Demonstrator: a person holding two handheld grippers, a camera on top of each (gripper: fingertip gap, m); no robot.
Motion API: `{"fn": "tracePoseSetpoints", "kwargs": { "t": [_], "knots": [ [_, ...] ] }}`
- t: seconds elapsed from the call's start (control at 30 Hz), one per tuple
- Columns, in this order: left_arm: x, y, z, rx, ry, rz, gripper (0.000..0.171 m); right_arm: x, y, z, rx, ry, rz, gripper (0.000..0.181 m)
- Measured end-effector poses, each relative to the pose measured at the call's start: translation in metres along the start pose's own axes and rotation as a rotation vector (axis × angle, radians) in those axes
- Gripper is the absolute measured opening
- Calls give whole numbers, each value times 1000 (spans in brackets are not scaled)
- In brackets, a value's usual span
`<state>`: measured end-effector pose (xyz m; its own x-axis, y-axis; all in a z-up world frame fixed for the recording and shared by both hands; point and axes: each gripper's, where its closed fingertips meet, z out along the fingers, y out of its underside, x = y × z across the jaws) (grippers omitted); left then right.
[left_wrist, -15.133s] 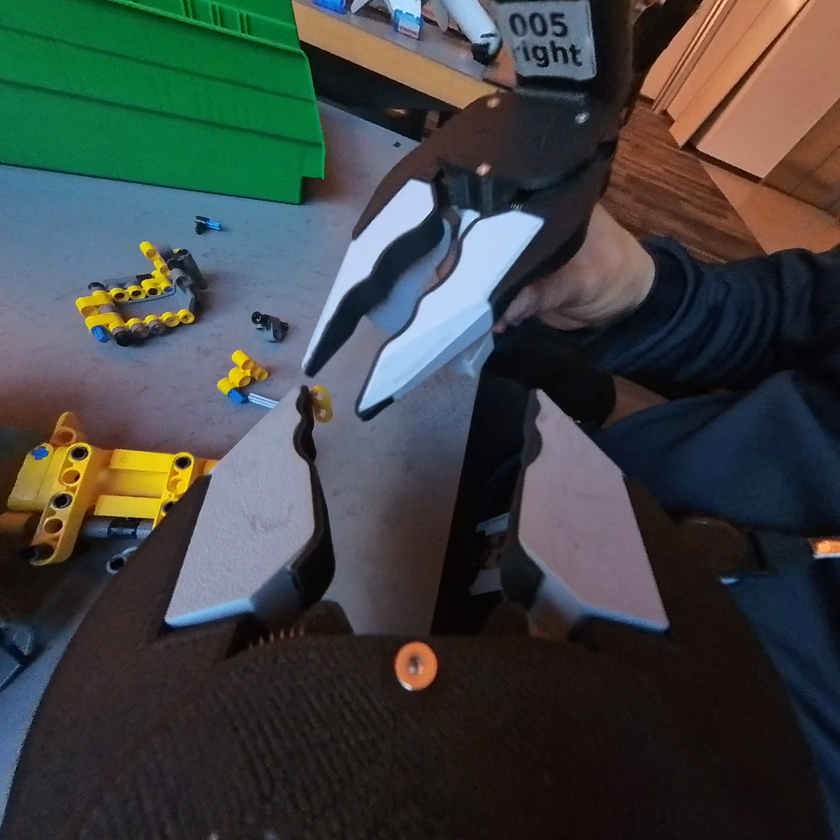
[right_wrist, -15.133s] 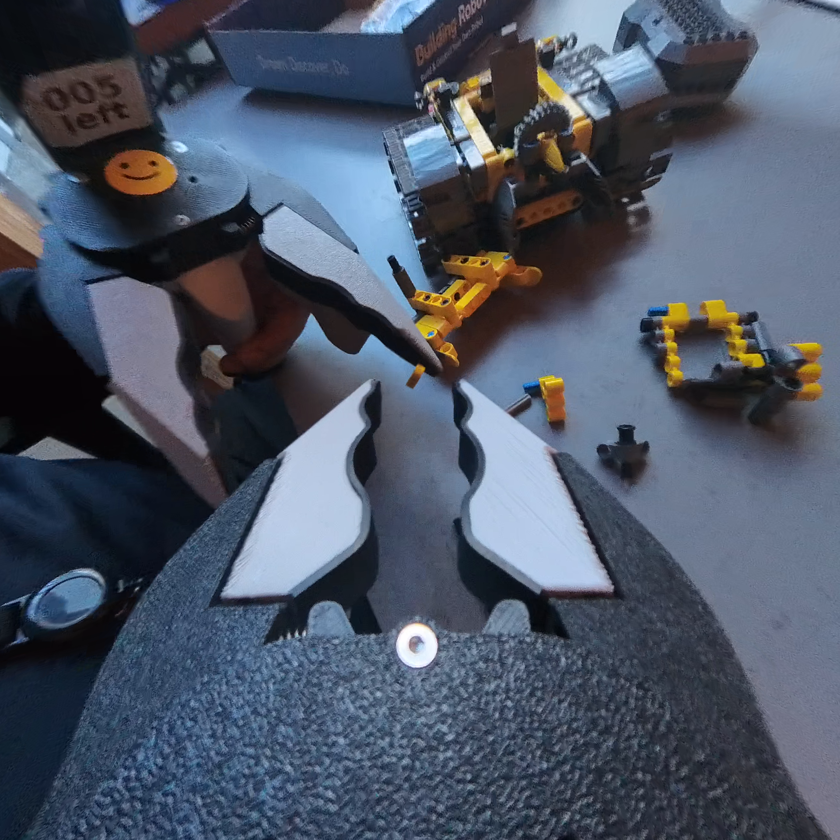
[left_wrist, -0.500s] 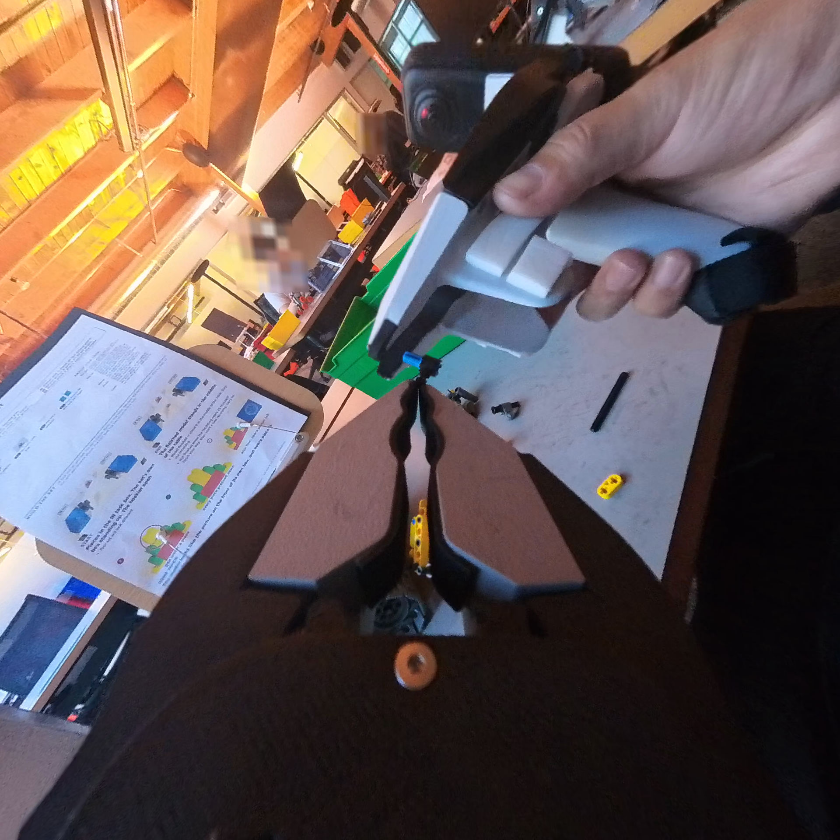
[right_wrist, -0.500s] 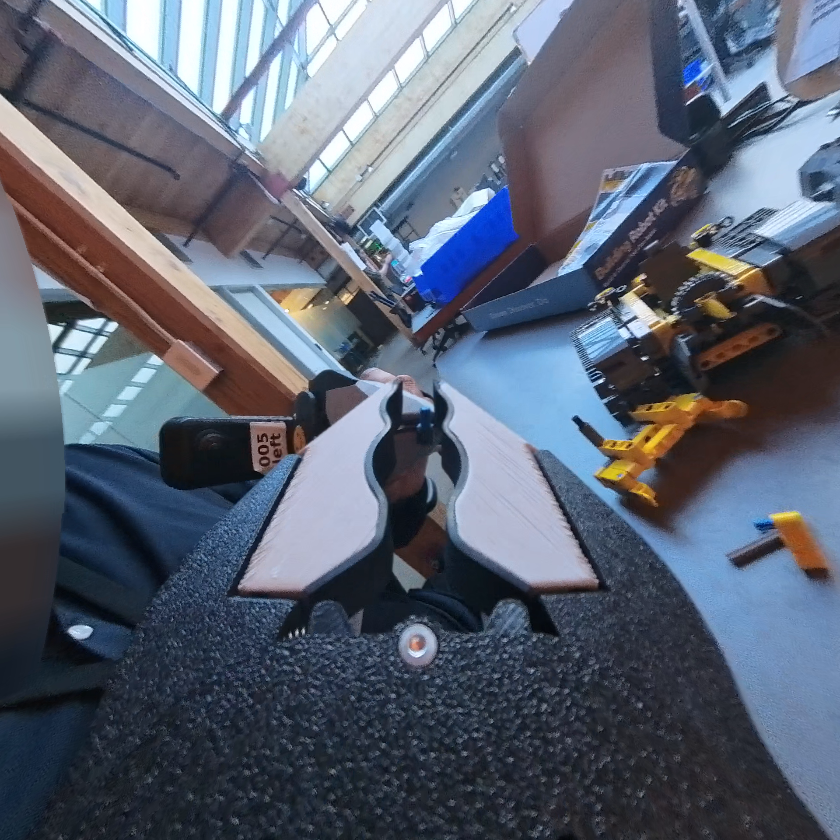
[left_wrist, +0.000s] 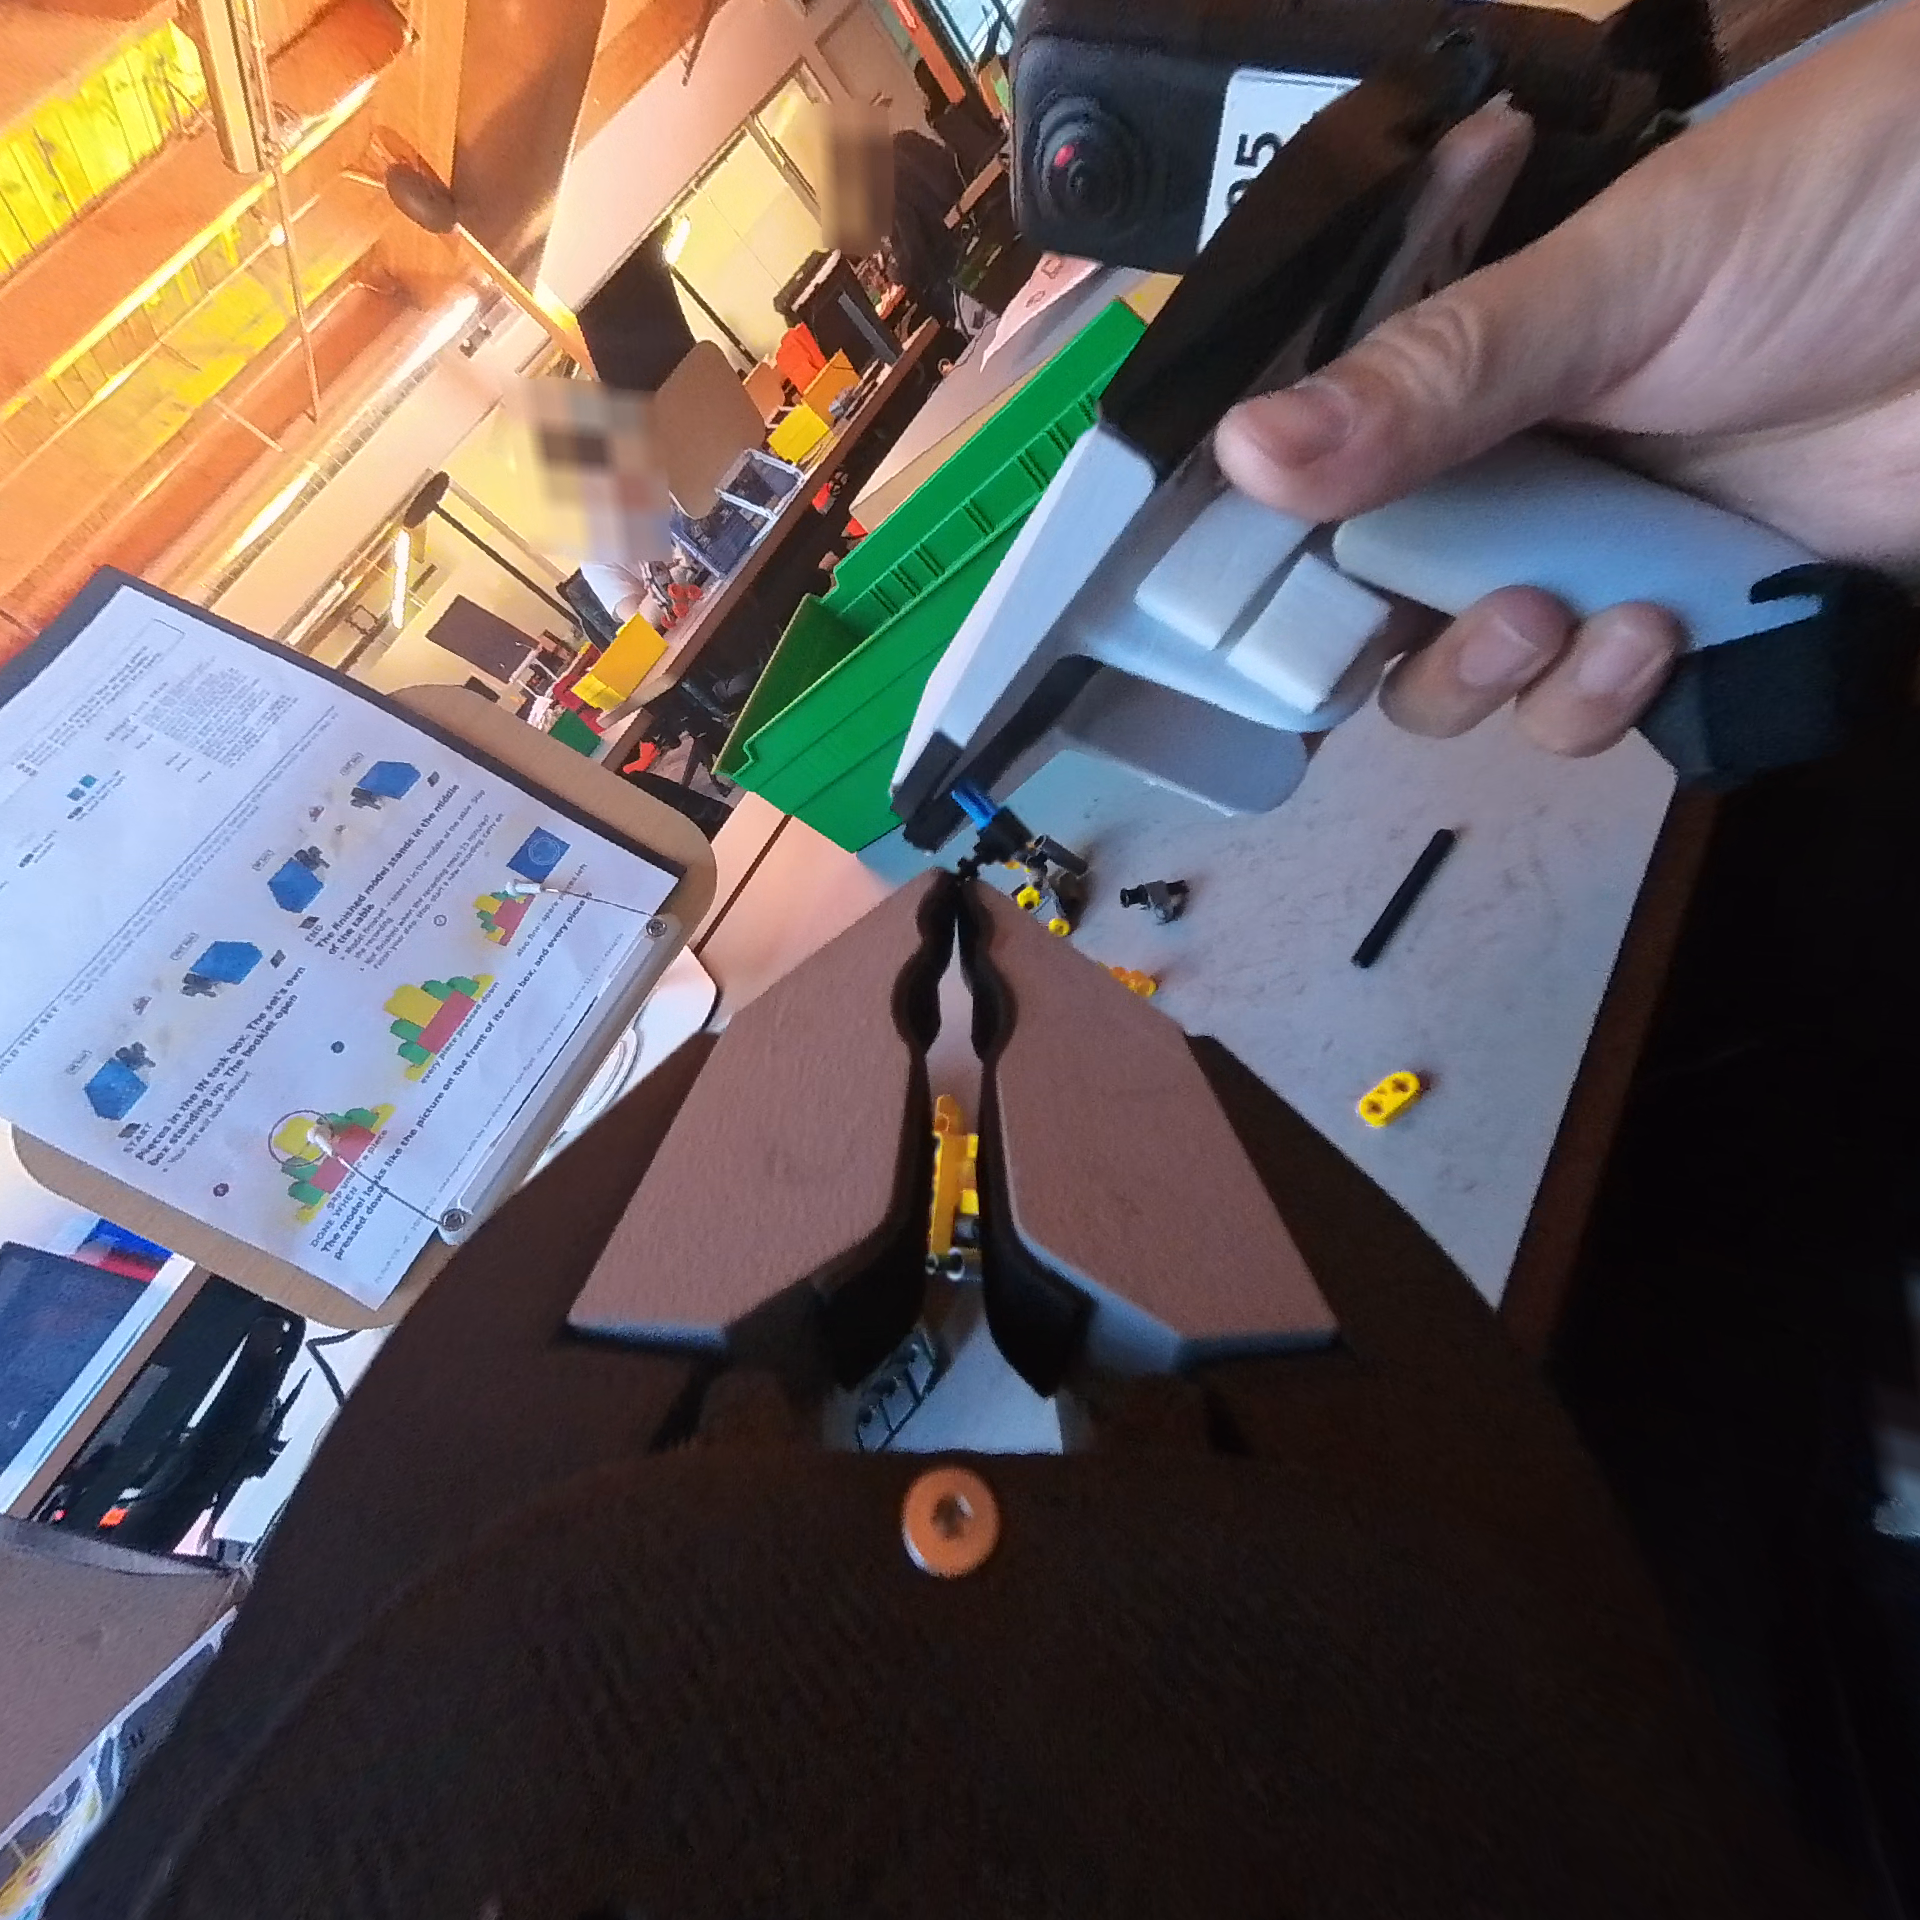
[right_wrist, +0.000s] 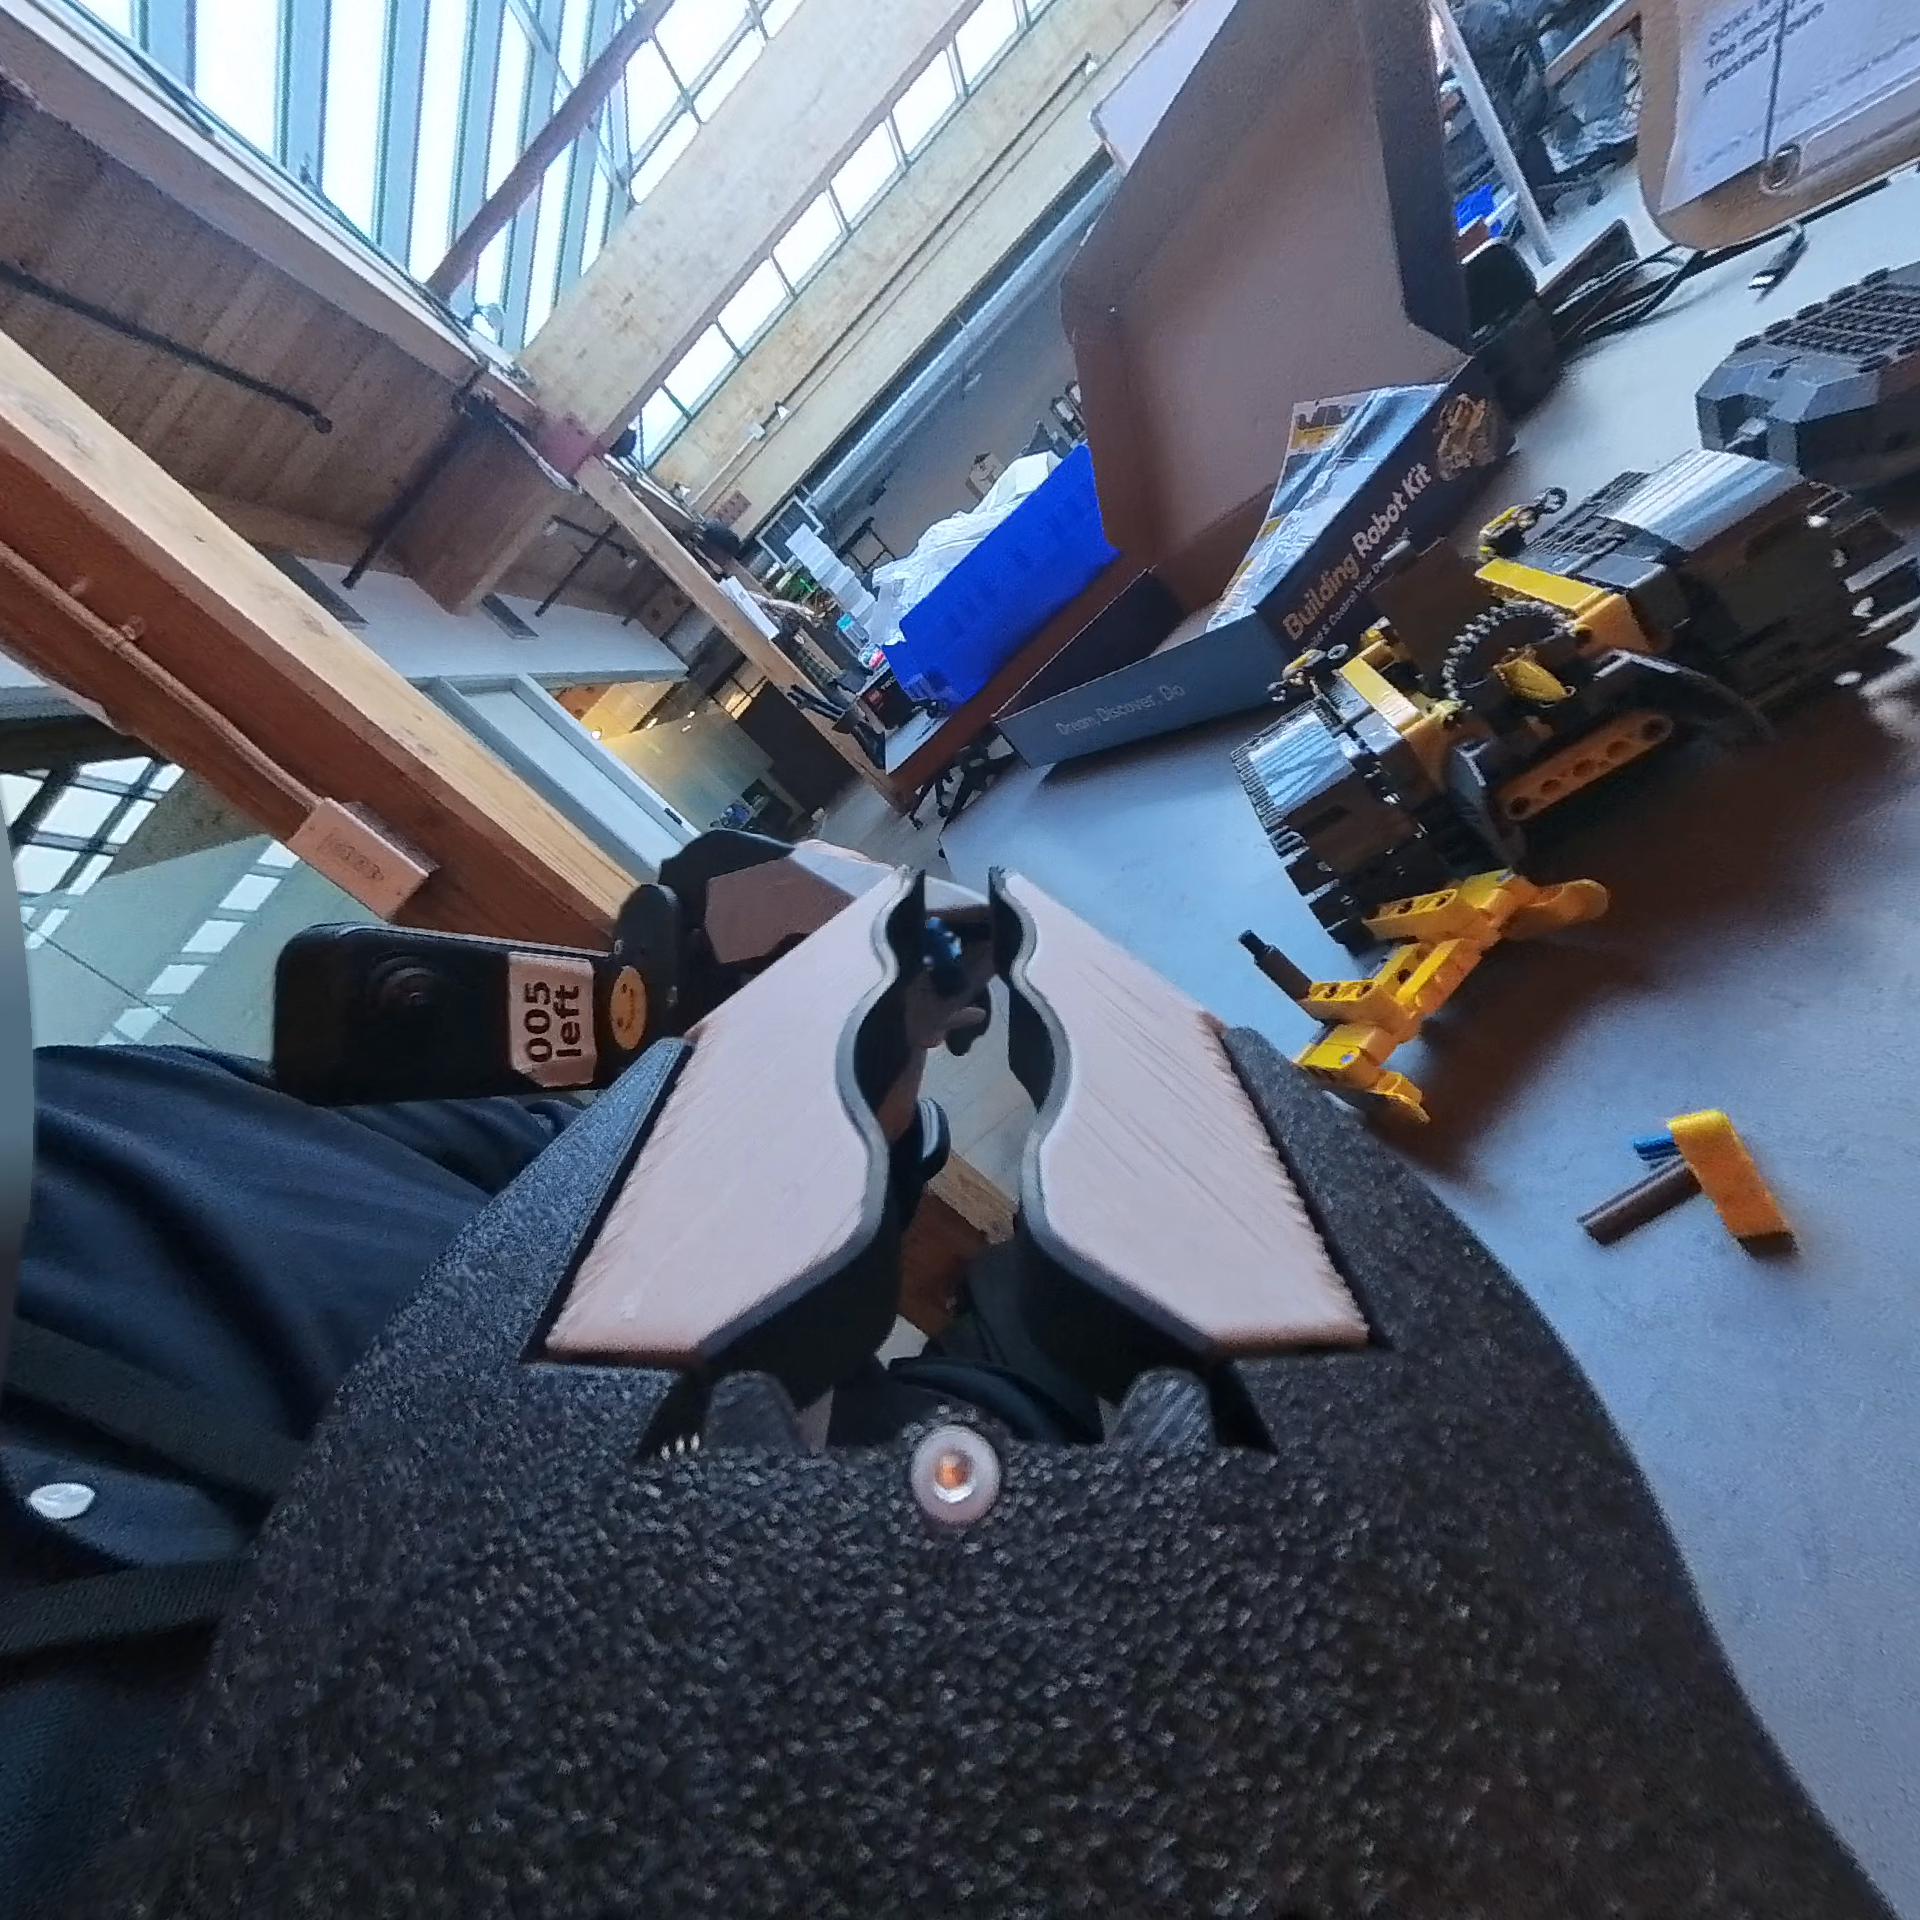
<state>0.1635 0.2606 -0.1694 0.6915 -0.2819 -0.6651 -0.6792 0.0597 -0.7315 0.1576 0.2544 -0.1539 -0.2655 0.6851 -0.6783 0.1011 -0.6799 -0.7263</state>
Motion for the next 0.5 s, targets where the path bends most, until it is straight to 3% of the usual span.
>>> {"fn": "tracePoseSetpoints", "kwargs": {
  "t": [0.13,0.27,0.33,0.4,0.5],
  "knots": [
    [-1,2,0,-3,8,-24,0,-5,-6,-2,30,-48,18,15],
    [0,4,2,-7,18,-38,0,4,4,0,-18,-4,-3,11],
    [2,12,5,-34,29,-37,0,22,5,-4,-44,113,-93,7],
    [3,37,11,-139,64,-61,0,40,-3,-16,-79,262,-256,7],
    [-2,60,6,-209,134,-196,0,49,-6,-34,-139,354,-371,13]
  ]
}}
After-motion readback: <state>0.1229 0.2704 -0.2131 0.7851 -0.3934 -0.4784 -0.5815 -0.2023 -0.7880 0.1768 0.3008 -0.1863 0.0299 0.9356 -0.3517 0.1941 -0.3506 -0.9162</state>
